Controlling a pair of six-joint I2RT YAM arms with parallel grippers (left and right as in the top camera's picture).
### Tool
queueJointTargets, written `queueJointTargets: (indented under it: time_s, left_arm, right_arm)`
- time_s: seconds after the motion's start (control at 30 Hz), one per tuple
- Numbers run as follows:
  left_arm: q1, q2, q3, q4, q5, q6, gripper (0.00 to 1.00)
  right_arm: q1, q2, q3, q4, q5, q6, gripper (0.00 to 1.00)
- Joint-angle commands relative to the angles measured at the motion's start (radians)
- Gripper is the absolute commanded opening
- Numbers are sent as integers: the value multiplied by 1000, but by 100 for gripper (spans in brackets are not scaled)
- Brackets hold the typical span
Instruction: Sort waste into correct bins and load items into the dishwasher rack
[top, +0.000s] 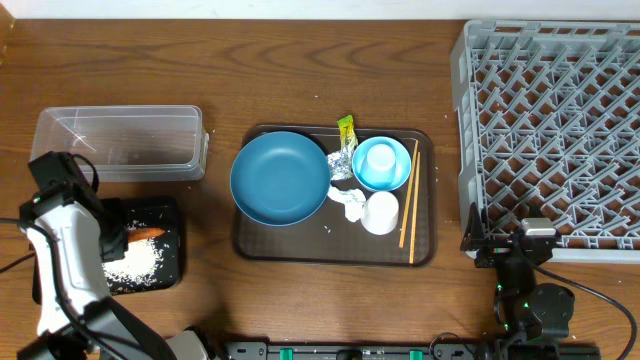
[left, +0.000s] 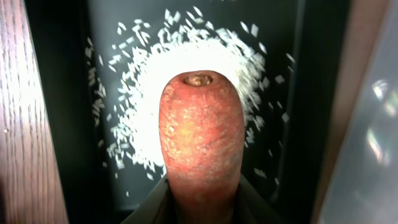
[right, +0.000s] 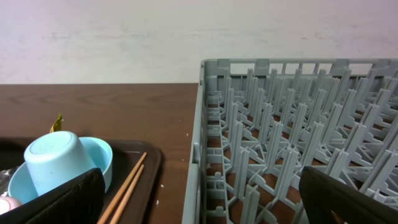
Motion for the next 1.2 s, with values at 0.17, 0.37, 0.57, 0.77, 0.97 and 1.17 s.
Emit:
queueJointTargets:
  time_s: [0.17, 0.37, 0.57, 0.77, 0.97, 1.17]
  left_arm:
    - [81, 76, 6, 1, -26, 18, 25]
    - [101, 92, 6, 3, -25, 18, 39]
    - [101, 92, 6, -3, -21, 18, 38]
    - [101, 84, 7, -4, 85, 71, 39]
    - [101, 38, 8, -49, 296, 147, 49]
    - [75, -37, 8, -129, 569, 305, 58]
  right_arm:
    - [0, -7, -2, -3, -1, 7, 99]
    - [0, -7, -2, -3, -1, 7, 99]
    - [0, -7, -2, -3, -1, 7, 99]
    - [0, -7, -2, -3, -1, 7, 99]
    - [0, -7, -2, -3, -1, 7, 99]
    - [0, -7, -2, -3, -1, 7, 99]
